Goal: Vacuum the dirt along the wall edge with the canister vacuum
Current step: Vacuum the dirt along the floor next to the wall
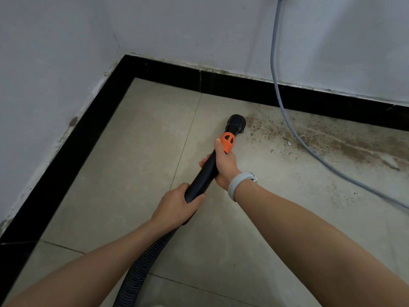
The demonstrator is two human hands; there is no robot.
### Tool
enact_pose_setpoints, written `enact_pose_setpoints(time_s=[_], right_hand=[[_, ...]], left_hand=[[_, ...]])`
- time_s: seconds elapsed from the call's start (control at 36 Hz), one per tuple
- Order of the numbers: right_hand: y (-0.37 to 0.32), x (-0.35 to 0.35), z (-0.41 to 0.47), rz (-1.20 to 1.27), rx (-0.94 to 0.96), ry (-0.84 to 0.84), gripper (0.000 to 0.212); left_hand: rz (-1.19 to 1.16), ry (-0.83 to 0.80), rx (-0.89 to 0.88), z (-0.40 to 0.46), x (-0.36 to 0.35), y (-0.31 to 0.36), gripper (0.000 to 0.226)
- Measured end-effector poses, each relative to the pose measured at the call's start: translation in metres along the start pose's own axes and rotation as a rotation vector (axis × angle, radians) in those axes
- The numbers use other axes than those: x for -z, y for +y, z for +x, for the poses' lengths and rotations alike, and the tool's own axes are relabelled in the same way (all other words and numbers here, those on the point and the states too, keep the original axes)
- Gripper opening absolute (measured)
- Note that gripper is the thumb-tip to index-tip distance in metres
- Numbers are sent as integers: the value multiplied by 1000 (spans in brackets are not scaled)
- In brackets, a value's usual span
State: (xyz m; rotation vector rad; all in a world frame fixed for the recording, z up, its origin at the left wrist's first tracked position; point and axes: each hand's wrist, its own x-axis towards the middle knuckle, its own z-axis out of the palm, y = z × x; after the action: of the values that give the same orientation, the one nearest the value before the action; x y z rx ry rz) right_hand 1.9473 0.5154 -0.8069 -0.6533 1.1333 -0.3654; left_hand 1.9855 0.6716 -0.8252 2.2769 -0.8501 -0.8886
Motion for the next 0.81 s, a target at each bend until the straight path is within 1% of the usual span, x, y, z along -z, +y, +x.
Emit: enact_pose_setpoints(time_s=[0.08,0.14,0.25,0.33,0.53,0.61,0.72,0.81], right_hand=[[-7,-2,5,76,-51,25,23],[-12,-3,9,75,-69,32,18],[-12,-7,9,26,-39,89,13],[-6,-3,5,32,-36,121,12],[10,32,-10,62,-35,147,19],[17,46,-19,73,-37,156,21],[24,66,-29,77,-60,160,24],[28,85,-34,64,-85,174,25]], left_hand=[[-26,-13,-9,1,0,-4,28],[-27,-16,-17,1,0,-4,27],[0,-27,-34,2,1,-3,27],[17,-76,-53,0,2,-4,28],[120,-176,-106,-15,-16,4,31],[131,-219,-116,-19,-25,9,28],[146,-274,-122,-23,-30,11,31],[199,-324,-154,-28,-36,11,34]])
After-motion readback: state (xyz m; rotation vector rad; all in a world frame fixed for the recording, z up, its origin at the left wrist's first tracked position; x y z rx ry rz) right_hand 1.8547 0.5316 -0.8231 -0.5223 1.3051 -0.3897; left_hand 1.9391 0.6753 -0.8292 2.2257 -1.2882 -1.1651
